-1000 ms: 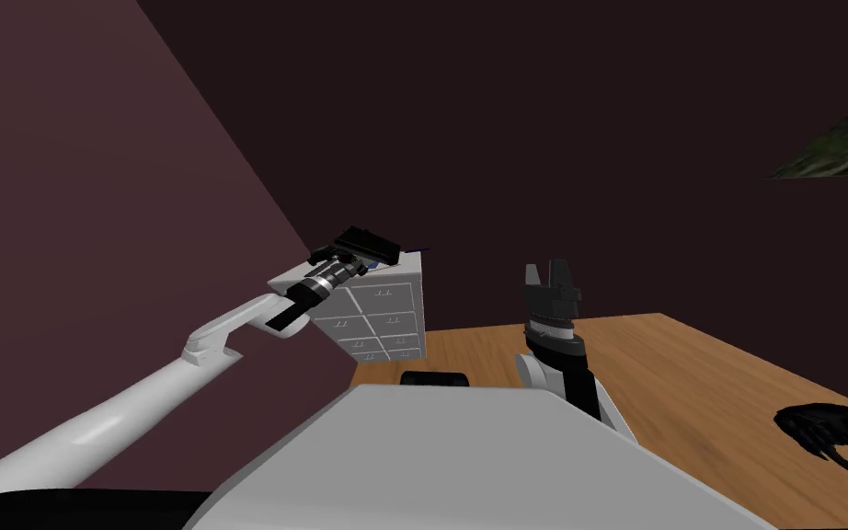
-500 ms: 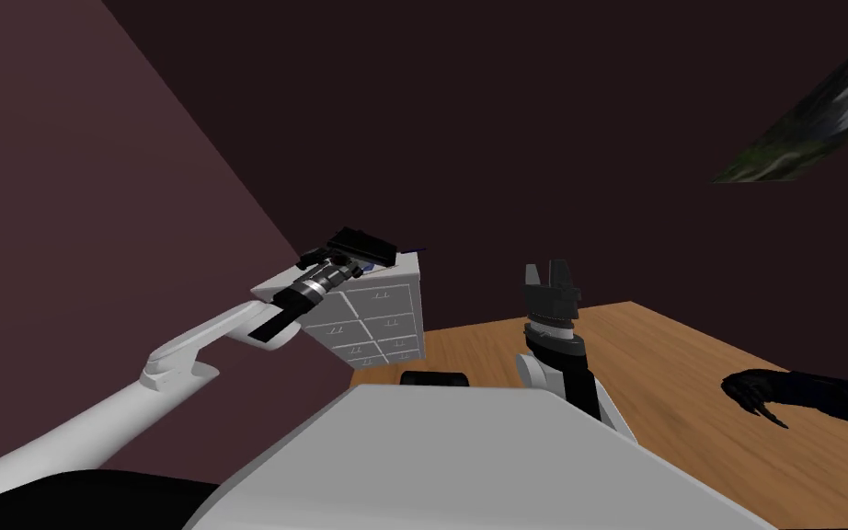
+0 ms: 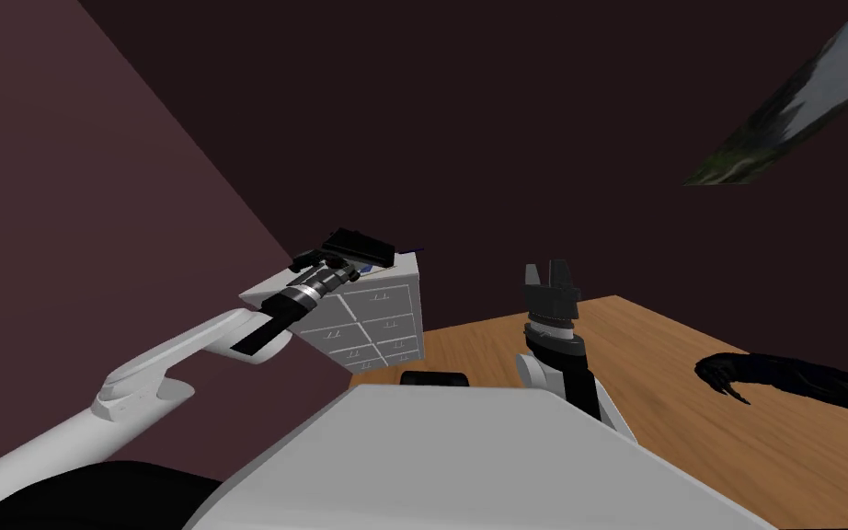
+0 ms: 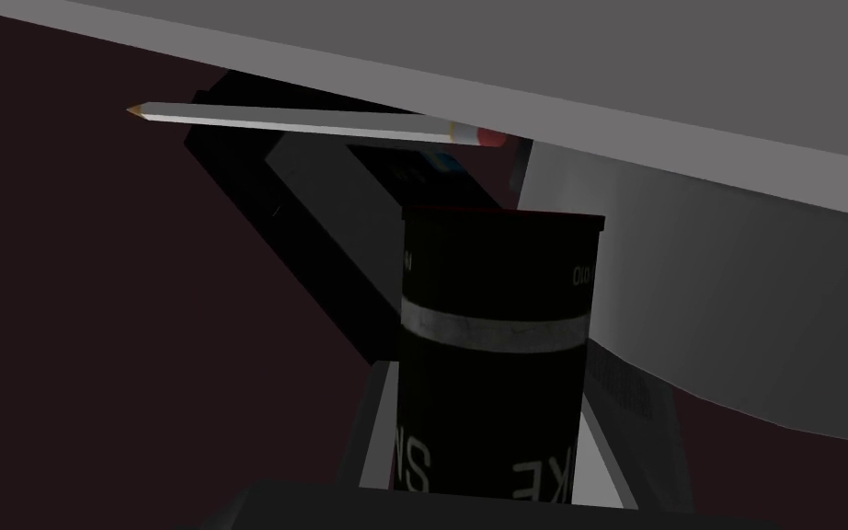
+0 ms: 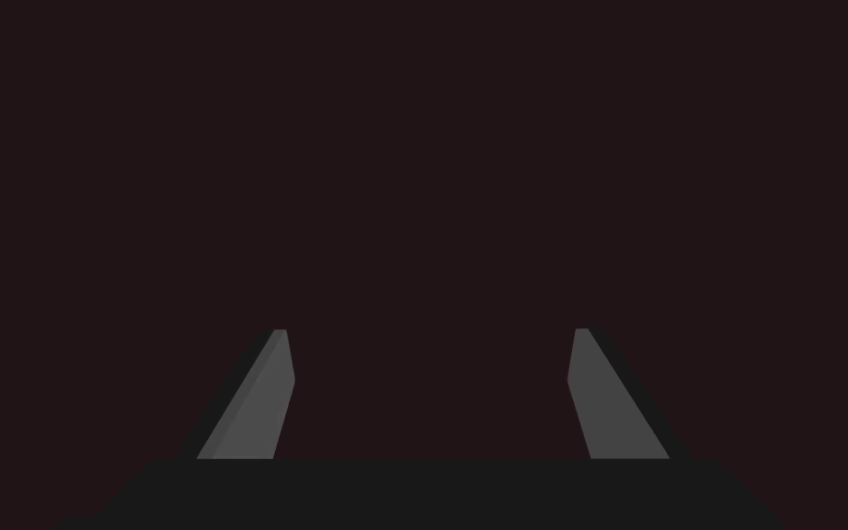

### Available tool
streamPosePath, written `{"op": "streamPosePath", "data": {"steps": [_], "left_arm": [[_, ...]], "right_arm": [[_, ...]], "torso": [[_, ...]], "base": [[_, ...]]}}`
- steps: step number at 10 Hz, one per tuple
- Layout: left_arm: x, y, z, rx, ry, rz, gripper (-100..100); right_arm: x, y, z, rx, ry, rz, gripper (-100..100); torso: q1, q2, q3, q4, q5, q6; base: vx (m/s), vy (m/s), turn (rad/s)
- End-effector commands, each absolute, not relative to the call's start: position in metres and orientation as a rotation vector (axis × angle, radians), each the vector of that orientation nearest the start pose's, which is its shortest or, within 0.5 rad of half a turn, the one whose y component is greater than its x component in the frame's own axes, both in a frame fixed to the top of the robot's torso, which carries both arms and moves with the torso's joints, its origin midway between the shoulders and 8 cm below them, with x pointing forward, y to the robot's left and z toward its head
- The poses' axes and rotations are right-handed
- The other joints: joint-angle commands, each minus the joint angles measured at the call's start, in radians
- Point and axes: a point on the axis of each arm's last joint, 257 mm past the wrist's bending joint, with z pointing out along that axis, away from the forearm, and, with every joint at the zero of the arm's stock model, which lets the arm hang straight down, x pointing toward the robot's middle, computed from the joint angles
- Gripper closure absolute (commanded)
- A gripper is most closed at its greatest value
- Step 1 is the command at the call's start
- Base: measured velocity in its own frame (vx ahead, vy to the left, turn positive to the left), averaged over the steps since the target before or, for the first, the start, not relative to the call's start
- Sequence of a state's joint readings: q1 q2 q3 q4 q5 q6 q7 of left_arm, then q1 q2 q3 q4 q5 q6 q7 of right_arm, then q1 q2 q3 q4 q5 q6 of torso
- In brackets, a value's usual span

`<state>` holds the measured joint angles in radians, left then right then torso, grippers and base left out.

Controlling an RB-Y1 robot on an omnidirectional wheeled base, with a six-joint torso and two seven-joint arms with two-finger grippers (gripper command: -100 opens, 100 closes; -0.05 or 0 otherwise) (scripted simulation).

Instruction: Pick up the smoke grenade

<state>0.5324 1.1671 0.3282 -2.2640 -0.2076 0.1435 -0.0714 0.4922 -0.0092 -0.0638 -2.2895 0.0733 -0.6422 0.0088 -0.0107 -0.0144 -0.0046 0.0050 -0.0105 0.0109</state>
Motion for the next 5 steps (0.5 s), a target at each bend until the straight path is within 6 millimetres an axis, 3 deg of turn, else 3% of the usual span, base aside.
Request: {"op": "streamPosePath", "data": {"steps": [1,3,4,5], "left_arm": [[0.428,0.366,0.009,0.084,1.540,-0.197,100],[0.419,0.363,-0.001,0.087,1.568,-0.196,100],[0.423,0.362,0.004,0.090,1.555,-0.199,100],[0.422,0.362,0.003,0.090,1.558,-0.197,0]], "right_arm": [[0.315,-0.279,0.056,0.462,0.559,1.225,0],[0.315,-0.279,0.056,0.462,0.559,1.224,0],[0.315,-0.279,0.056,0.462,0.559,1.225,0],[0.315,-0.279,0.056,0.462,0.559,1.225,0]], "torso": [[0.000,0.000,0.000,0.000,0.000,0.000],[0.000,0.001,0.001,0.001,0.000,-0.003],[-0.001,0.001,0.001,0.000,0.000,-0.003],[-0.002,0.001,0.000,0.000,0.000,-0.002]], "base": [[-0.010,0.070,-0.176],[0.003,0.025,0.027],[0.001,0.001,0.010],[0.000,0.000,0.000]]}}
